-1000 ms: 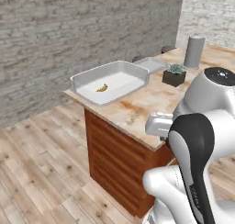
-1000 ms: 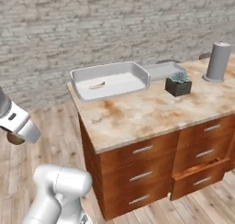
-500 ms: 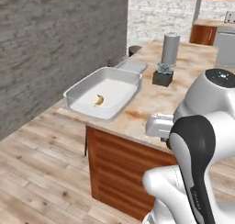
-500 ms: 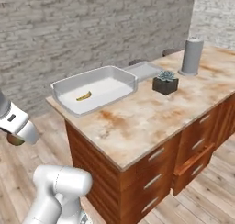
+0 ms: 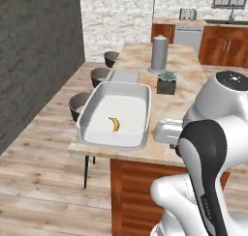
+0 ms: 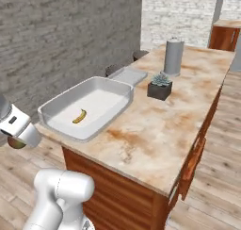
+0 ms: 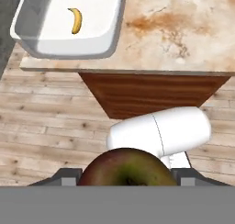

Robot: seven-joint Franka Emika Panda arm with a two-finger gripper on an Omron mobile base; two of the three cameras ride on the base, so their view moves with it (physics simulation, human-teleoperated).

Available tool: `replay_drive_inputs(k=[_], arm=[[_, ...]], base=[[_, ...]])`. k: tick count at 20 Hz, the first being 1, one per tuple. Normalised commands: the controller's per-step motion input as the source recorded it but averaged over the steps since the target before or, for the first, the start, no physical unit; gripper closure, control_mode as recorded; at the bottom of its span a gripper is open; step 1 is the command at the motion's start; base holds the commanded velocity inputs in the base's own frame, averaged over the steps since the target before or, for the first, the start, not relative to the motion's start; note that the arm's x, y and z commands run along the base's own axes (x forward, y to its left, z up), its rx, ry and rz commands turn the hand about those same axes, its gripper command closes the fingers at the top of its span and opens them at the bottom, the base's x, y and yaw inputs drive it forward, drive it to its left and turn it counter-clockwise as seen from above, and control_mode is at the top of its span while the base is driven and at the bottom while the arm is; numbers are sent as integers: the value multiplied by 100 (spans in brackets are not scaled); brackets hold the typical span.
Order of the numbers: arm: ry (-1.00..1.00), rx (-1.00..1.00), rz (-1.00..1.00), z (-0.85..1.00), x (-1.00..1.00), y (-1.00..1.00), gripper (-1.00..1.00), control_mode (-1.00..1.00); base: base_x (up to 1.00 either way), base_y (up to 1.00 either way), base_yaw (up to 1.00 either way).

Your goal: Place the cold items (banana and apple) from the fridge in one tupperware on the dining counter. Place the warm items (kebab skewer and hot dog) in the stove area in another tupperware.

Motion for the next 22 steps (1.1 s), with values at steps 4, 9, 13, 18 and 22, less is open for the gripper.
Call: replay_drive_inputs(k=[4, 9, 13, 18, 22], arm=[[0, 0, 0, 0, 0, 0, 100, 100], [0, 0, 0, 0, 0, 0, 100, 100], [0, 0, 0, 0, 0, 0, 100, 100], [0, 0, 0, 0, 0, 0, 100, 100], [28, 6, -19, 0, 99, -3, 100, -100]], base=[[29, 100, -52], [44, 94, -55], [56, 68, -59], [79, 19, -46], [0, 0, 0]])
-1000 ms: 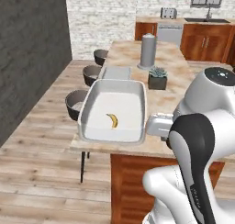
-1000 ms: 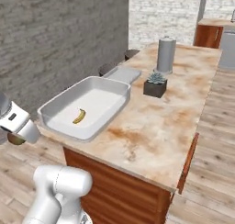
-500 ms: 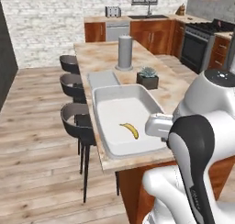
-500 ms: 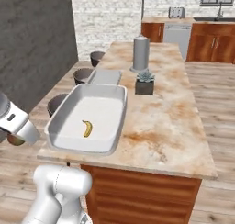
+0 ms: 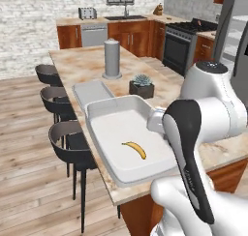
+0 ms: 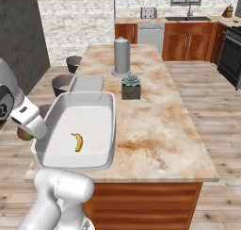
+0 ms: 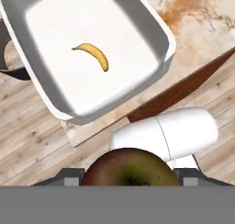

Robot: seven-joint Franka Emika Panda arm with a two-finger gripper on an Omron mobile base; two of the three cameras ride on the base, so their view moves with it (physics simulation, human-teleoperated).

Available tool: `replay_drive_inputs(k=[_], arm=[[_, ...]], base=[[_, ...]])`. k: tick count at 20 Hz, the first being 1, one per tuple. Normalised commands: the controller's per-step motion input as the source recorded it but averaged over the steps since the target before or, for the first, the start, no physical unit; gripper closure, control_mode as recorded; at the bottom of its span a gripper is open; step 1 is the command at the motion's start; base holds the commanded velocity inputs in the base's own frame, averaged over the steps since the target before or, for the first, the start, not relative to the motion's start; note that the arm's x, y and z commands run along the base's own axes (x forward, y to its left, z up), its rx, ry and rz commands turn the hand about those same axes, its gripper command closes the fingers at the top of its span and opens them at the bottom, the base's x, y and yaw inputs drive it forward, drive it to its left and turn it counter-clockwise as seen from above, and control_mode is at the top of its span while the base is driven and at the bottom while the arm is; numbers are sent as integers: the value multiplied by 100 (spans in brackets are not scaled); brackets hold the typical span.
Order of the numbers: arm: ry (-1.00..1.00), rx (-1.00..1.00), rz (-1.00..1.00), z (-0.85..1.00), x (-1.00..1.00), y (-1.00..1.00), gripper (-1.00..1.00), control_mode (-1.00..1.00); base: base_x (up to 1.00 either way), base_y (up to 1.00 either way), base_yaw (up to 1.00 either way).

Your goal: Place the cold items (banana and apple) from the fridge in one tupperware on the dining counter. Place the warm items (kebab skewer and hot dog) in the stove area in another tupperware.

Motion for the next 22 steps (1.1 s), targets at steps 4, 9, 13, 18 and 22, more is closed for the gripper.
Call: replay_drive_inputs(k=[4, 9, 13, 18, 22], arm=[[28, 5, -5, -14, 100, 0, 100, -100], [11, 0, 0, -59, 85, 4, 100, -100], [0, 0, 0, -60, 78, 1, 100, -100], [0, 0, 0, -53, 77, 0, 100, -100], [0, 0, 0, -50, 71, 0, 100, -100]], base=[[0, 0, 0], [0, 0, 0], [0, 0, 0], [0, 0, 0], [0, 0, 0]])
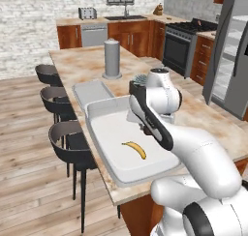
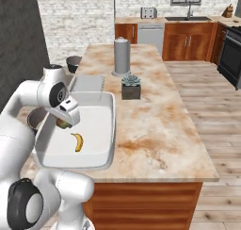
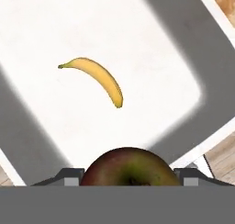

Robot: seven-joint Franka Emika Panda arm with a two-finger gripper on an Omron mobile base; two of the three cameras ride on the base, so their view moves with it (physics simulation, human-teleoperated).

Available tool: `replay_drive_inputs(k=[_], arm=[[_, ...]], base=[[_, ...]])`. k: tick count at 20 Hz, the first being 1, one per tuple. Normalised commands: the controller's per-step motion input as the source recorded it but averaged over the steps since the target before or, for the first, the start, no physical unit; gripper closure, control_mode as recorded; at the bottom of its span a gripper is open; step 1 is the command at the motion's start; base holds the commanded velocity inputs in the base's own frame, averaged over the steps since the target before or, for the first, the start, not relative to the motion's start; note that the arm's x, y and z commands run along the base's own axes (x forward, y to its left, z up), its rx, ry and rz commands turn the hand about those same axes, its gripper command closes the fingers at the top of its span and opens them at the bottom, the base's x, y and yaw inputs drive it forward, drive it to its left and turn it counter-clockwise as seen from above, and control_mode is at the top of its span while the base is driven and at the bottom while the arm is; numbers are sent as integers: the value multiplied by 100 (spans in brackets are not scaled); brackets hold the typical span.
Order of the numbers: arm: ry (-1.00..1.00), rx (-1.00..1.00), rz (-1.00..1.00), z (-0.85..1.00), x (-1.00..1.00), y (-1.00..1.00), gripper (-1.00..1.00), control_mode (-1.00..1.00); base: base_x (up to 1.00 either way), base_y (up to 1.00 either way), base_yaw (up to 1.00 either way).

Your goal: Place the cold items (banana and apple) from the fridge in one tupperware on the dining counter. Place the warm items (kebab skewer and hot dog) in the stove area in another tupperware.

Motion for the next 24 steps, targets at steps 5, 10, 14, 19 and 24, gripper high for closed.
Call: replay_drive_inputs(k=[5, 10, 14, 19, 24], arm=[[0, 0, 0, -54, 63, 0, 100, -100], [0, 0, 0, -55, 57, 0, 100, -100], [0, 0, 0, -50, 55, 0, 100, -100], [0, 0, 0, -31, 56, 0, 100, -100], [0, 0, 0, -37, 46, 2, 100, -100]], base=[[0, 0, 0], [0, 0, 0], [0, 0, 0], [0, 0, 0], [0, 0, 0]])
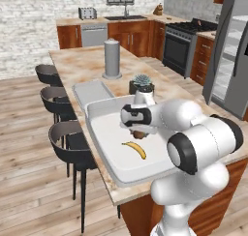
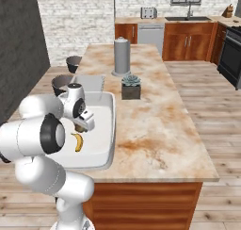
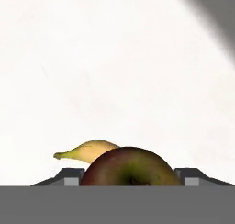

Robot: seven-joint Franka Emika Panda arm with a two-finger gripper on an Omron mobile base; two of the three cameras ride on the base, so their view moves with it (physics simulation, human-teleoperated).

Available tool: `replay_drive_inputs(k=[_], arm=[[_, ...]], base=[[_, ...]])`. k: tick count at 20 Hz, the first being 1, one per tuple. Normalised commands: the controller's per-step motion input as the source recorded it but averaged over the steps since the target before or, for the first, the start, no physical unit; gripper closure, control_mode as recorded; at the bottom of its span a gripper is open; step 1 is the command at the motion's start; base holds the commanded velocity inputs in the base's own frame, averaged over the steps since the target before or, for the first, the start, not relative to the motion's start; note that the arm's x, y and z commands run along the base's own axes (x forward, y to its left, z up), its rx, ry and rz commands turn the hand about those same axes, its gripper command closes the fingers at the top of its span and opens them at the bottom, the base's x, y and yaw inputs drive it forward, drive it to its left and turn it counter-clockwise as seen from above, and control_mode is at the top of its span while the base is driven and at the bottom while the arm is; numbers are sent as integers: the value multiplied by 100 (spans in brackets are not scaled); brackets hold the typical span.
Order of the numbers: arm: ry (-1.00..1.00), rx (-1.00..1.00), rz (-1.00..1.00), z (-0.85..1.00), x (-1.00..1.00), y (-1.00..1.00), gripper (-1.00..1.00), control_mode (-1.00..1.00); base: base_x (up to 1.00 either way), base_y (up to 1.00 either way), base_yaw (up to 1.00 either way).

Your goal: Place the cold items (banana and apple) from the fridge in one tupperware on the dining counter. Place the warm items (kebab skewer and hot dog) in the stove area in another tupperware.

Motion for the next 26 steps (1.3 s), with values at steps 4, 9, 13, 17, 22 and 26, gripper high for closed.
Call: replay_drive_inputs(k=[4, 9, 13, 17, 22, 26], arm=[[0, 0, -2, -33, 34, 14, -100, -100], [-8, 0, -7, -7, 5, 0, -100, -100], [-7, 0, -12, 27, -16, 0, -100, -100], [-3, 0, -12, 42, -32, 0, -100, -100], [0, 0, -3, 57, -72, 0, -100, -100], [0, 0, 0, 66, -88, 0, -100, -100]], base=[[0, 0, 0], [0, 0, 0], [0, 0, 0], [0, 0, 0], [0, 0, 0], [0, 0, 0]])
